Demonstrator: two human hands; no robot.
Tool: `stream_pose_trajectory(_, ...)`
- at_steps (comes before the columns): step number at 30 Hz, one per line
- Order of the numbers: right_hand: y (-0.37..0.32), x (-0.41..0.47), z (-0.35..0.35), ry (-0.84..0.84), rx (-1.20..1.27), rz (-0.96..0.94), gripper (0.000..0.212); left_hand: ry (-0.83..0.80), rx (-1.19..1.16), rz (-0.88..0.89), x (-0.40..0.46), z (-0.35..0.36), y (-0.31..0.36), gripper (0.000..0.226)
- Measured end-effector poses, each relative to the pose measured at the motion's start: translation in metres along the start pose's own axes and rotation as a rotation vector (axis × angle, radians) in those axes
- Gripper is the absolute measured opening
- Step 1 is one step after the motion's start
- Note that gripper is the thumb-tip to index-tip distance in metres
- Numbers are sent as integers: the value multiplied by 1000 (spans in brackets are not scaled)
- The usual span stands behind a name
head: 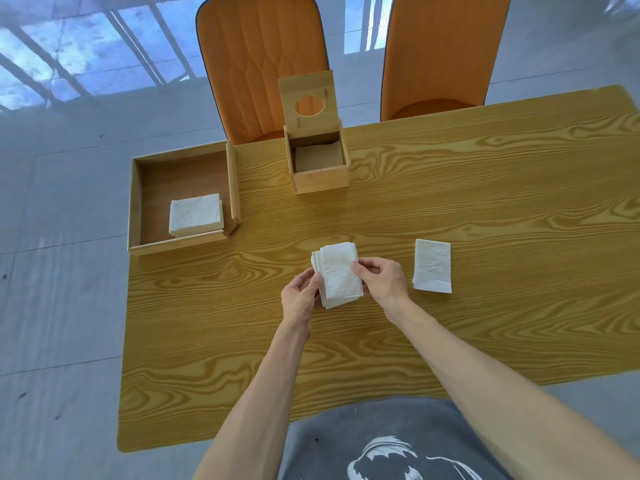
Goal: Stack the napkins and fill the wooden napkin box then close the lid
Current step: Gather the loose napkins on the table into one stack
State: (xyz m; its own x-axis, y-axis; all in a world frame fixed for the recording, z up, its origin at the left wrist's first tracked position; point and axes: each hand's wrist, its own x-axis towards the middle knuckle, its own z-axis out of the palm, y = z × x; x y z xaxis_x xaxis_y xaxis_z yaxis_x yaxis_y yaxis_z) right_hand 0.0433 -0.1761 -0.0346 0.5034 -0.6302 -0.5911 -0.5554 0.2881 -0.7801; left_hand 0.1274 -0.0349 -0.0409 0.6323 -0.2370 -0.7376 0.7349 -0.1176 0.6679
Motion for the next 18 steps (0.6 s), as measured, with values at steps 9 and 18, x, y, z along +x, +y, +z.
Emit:
stream_pose_trajectory(9, -4, -3, 9, 98, -313, -87, 27, -5, -3, 24, -2, 2, -1, 25)
stream_pose_trajectory(18, -6, -7, 6, 136, -453, -172, 29, -2, 54, 75, -5, 10, 0, 46)
